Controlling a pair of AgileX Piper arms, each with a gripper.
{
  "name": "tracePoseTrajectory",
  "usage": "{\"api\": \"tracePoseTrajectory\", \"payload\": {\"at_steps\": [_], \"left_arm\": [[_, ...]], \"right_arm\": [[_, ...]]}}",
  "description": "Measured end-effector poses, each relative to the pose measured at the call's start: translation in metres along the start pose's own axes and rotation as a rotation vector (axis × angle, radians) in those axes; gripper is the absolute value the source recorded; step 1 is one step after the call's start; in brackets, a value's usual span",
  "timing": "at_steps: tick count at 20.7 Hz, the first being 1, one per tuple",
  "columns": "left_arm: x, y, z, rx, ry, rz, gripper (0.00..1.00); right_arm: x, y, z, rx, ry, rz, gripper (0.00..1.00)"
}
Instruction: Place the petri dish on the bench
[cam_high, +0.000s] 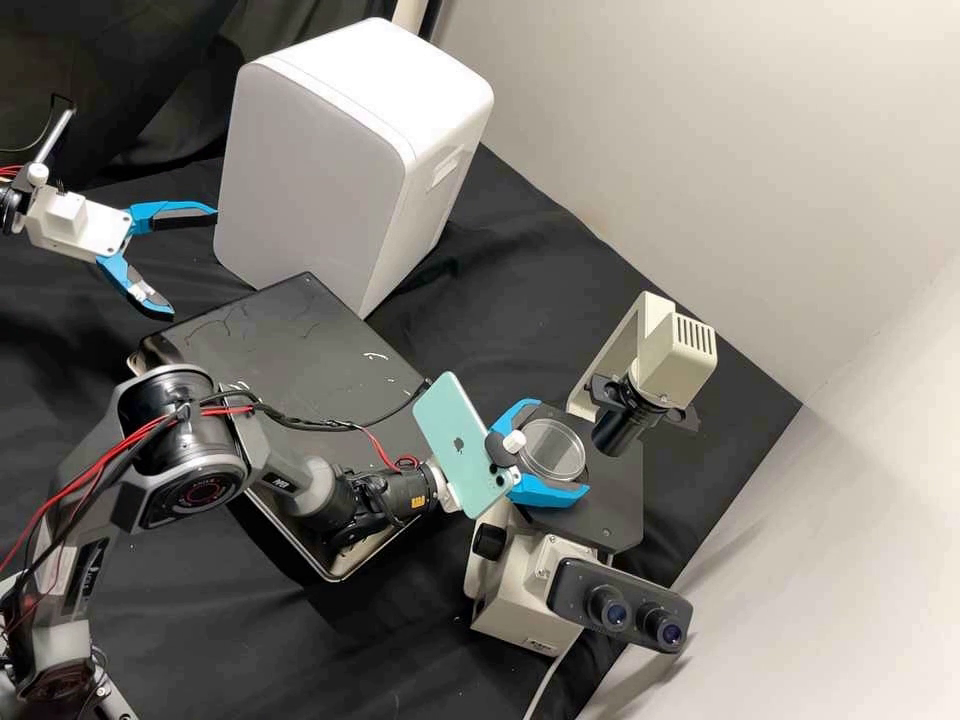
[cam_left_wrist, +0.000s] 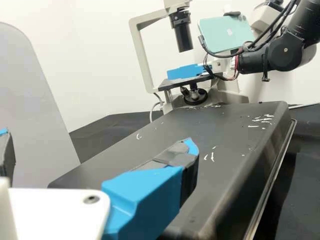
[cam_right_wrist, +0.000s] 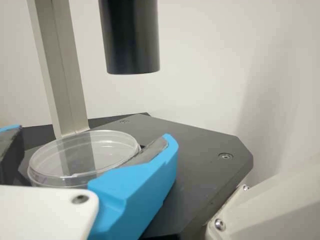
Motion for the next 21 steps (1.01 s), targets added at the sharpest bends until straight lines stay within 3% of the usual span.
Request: {"api": "tracePoseTrajectory", "payload": {"at_steps": [21], "left_arm": [[0.0004, 0.0001, -0.0005, 0.0, 0.0, 0.0, 1.0]], "right_arm": [[0.0009, -0.0014, 0.0029, 0.027, -0.004, -0.001, 0.0]]}}
